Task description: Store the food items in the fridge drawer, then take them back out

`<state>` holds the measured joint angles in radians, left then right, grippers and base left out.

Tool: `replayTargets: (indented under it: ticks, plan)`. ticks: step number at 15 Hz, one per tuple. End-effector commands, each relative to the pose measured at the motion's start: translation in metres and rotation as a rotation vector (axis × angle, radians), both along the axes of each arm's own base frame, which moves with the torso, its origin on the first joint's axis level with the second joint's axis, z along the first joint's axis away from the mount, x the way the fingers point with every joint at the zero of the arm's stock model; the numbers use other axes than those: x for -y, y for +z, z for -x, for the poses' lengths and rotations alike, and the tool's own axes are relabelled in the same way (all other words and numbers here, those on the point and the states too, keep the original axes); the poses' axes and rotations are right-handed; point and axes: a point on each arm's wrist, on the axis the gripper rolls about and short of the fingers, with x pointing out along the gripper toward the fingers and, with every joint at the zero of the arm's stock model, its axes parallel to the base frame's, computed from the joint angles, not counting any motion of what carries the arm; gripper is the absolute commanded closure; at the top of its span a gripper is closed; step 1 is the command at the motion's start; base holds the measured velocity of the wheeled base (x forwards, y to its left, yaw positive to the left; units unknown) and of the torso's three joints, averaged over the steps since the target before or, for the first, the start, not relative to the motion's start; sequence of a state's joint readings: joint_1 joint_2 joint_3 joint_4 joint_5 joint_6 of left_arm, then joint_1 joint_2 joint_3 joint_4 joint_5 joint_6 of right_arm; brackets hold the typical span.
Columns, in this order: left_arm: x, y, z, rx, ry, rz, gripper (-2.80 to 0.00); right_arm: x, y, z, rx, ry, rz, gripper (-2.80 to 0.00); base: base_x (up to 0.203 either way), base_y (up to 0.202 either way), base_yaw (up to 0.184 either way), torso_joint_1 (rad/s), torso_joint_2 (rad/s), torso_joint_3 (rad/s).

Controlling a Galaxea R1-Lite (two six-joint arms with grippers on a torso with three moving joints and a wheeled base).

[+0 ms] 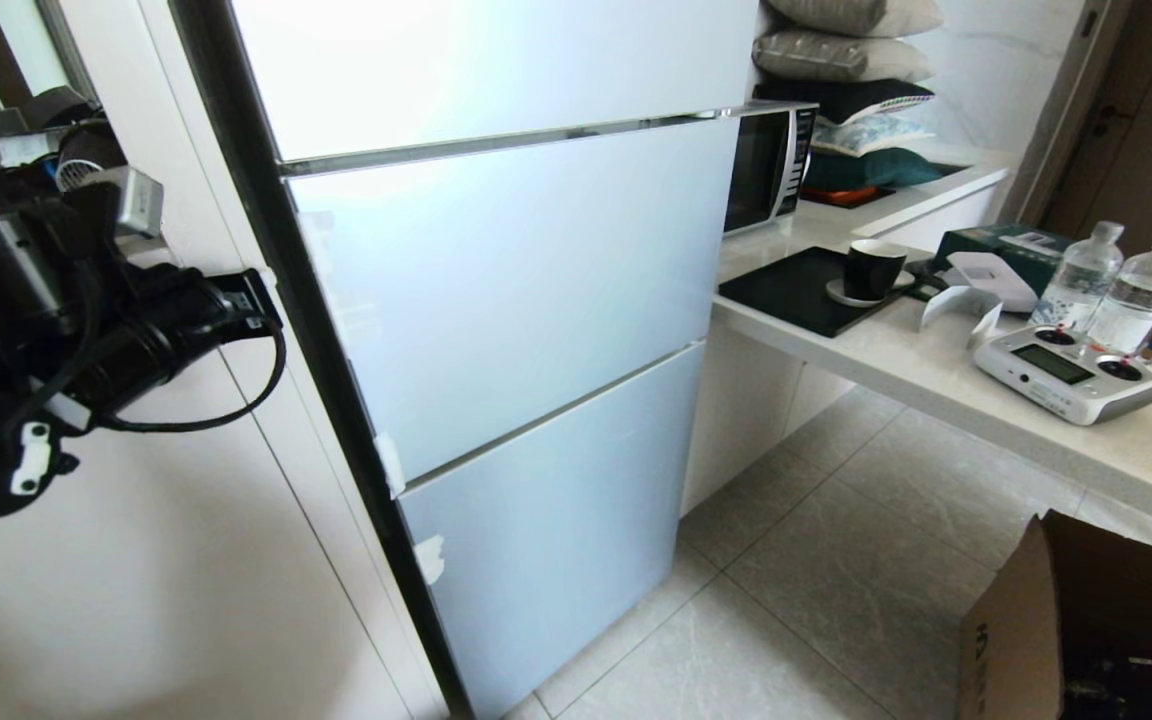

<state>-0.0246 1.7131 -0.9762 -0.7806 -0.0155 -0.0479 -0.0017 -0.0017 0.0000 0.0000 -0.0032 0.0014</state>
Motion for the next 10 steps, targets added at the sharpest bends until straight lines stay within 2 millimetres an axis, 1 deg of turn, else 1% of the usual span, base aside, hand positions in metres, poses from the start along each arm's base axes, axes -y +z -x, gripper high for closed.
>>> replayTargets:
  ticks: [1,3,5,8,10]
  plan:
    - [0.005,-0.001,-0.003,0.003,-0.014,0.0,0.0,0.0,0.0,0.0,0.0,0.0,0.0,0.0,0.0,0.0,0.0,0.0,0.0,0.0]
    - [0.01,0.004,-0.005,0.019,-0.027,-0.002,0.0,0.0,0.0,0.0,0.0,0.0,0.0,0.0,0.0,0.0,0.0,0.0,0.0,0.0]
    - [0.011,0.007,-0.007,0.03,-0.027,-0.003,0.0,0.0,0.0,0.0,0.0,0.0,0.0,0.0,0.0,0.0,0.0,0.0,0.0,0.0]
    - [0.013,0.008,-0.006,0.035,-0.038,-0.008,0.0,0.0,0.0,0.0,0.0,0.0,0.0,0.0,0.0,0.0,0.0,0.0,0.0,0.0]
    - [0.02,0.008,-0.006,0.034,-0.059,-0.01,0.0,0.0,0.0,0.0,0.0,0.0,0.0,0.0,0.0,0.0,0.0,0.0,0.0,0.0]
